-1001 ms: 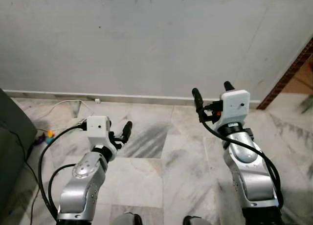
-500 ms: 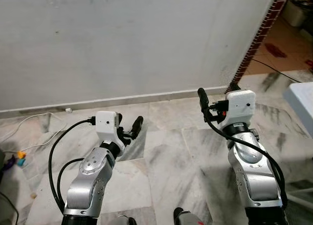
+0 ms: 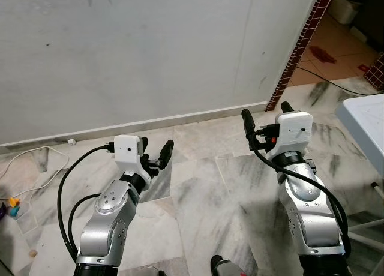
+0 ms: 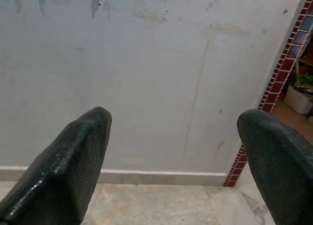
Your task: Hang keys on a hook
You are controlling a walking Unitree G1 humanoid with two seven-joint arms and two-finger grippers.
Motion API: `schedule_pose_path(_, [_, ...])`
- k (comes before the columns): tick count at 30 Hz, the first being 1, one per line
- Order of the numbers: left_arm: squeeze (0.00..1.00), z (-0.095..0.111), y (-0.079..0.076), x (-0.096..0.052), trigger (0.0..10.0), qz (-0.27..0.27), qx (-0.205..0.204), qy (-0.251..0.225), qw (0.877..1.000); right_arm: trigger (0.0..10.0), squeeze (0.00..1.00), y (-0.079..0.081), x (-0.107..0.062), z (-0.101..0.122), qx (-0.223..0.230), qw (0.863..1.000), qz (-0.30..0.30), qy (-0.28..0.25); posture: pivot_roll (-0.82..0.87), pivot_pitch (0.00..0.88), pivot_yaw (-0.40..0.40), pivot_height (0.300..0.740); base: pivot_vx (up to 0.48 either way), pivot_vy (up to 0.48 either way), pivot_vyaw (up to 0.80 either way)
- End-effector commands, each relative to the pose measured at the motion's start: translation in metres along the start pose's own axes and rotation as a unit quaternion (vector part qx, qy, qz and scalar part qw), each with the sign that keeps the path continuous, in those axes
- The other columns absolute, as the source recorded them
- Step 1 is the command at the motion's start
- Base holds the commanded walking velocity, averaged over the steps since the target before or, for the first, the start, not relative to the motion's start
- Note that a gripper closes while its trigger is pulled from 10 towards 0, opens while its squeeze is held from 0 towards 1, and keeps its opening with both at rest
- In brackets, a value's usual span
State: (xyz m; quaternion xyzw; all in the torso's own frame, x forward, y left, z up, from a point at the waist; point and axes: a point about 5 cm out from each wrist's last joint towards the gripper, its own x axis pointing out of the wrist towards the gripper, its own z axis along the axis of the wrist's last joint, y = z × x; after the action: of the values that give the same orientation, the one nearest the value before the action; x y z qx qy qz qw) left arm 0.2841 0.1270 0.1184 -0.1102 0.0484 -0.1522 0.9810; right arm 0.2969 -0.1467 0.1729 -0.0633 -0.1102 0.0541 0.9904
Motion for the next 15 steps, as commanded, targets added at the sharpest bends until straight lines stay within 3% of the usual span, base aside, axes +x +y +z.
schedule_pose_path(1, [0.0,-0.0031,0.0013,-0.0012,10.0,-0.001,0.007,0.006,1.0,10.0,0.0,-0.0019,-0.0012,-0.0025,0.0,1.0,-0.005,0.008,-0.01,0.153,0.032,0.74,0.0,0.0,-0.8])
schedule_pose_path(15, [0.0,-0.0053,0.0009,-0.0031,10.0,-0.003,0.004,0.011,1.0,10.0,0.0,-0.0008,-0.0015,-0.0053,0.001,1.0,-0.009,0.014,0.0,0.156,0.036,0.74,0.0,0.0,-0.8])
